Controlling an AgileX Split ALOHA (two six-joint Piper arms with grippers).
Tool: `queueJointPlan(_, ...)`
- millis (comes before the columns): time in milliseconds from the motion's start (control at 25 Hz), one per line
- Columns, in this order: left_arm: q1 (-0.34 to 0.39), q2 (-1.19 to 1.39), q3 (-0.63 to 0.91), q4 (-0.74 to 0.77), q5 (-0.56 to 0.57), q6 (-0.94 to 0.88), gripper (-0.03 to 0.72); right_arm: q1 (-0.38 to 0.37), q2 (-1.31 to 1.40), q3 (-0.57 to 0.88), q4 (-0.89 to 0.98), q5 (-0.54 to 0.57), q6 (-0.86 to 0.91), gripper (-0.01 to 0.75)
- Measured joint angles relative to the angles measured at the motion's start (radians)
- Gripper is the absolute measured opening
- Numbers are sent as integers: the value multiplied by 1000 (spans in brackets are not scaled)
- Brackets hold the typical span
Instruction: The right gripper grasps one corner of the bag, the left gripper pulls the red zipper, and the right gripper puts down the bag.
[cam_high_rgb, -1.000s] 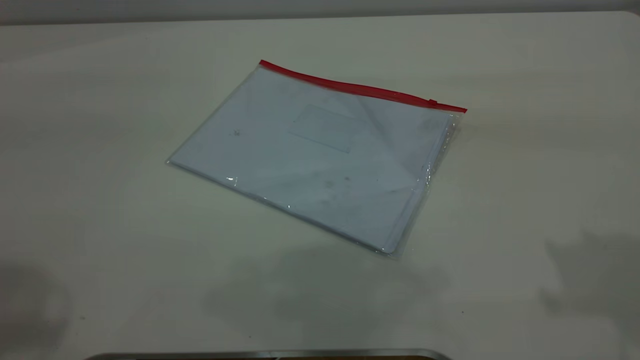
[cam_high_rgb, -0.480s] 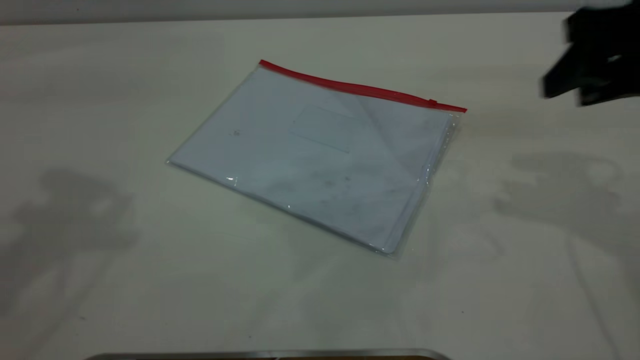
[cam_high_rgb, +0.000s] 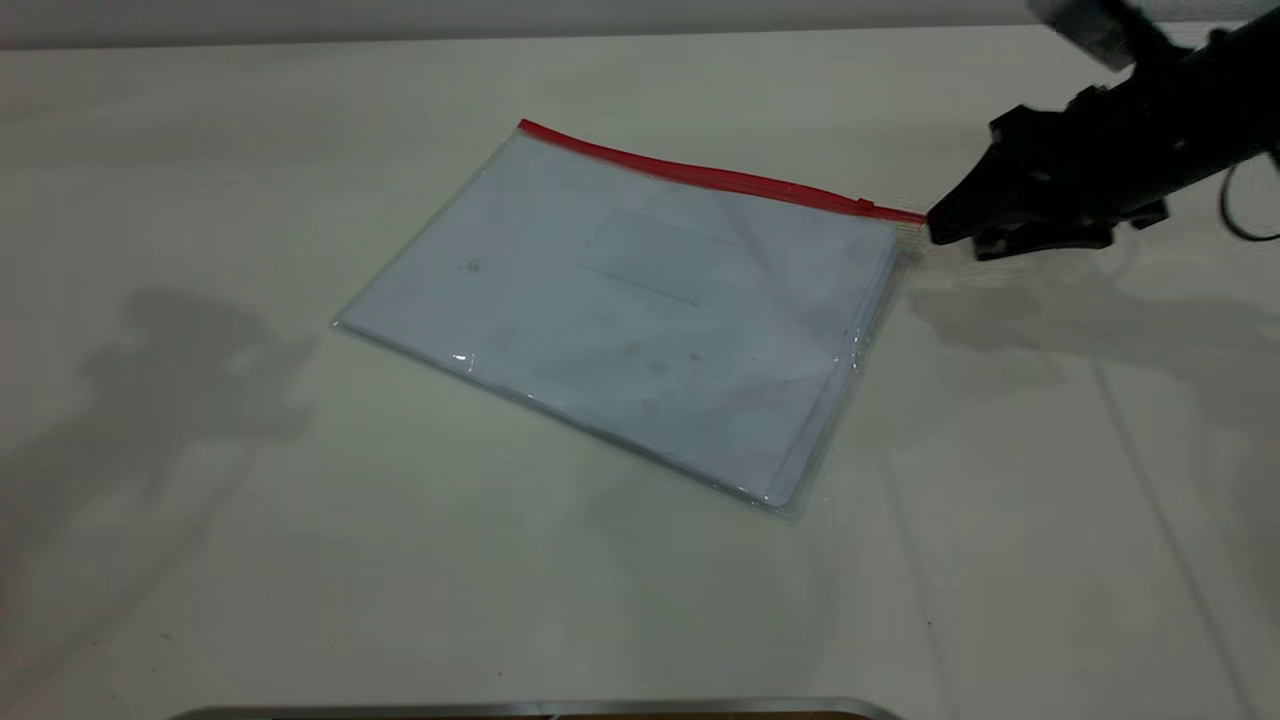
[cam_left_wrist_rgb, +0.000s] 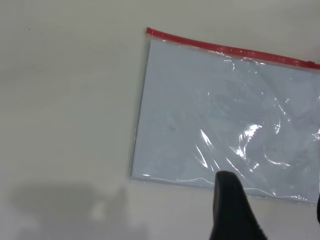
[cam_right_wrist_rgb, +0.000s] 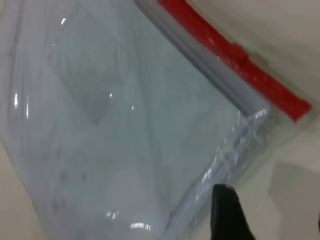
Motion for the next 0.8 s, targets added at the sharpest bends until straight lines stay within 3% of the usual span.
queueJointPlan(360, 0, 7, -2, -1, 0, 1, 469, 0, 143, -141, 120, 89, -23, 470)
queueJointPlan(800, 0, 7, -2, -1, -17, 1, 469, 14, 197, -164, 173, 132, -34, 470)
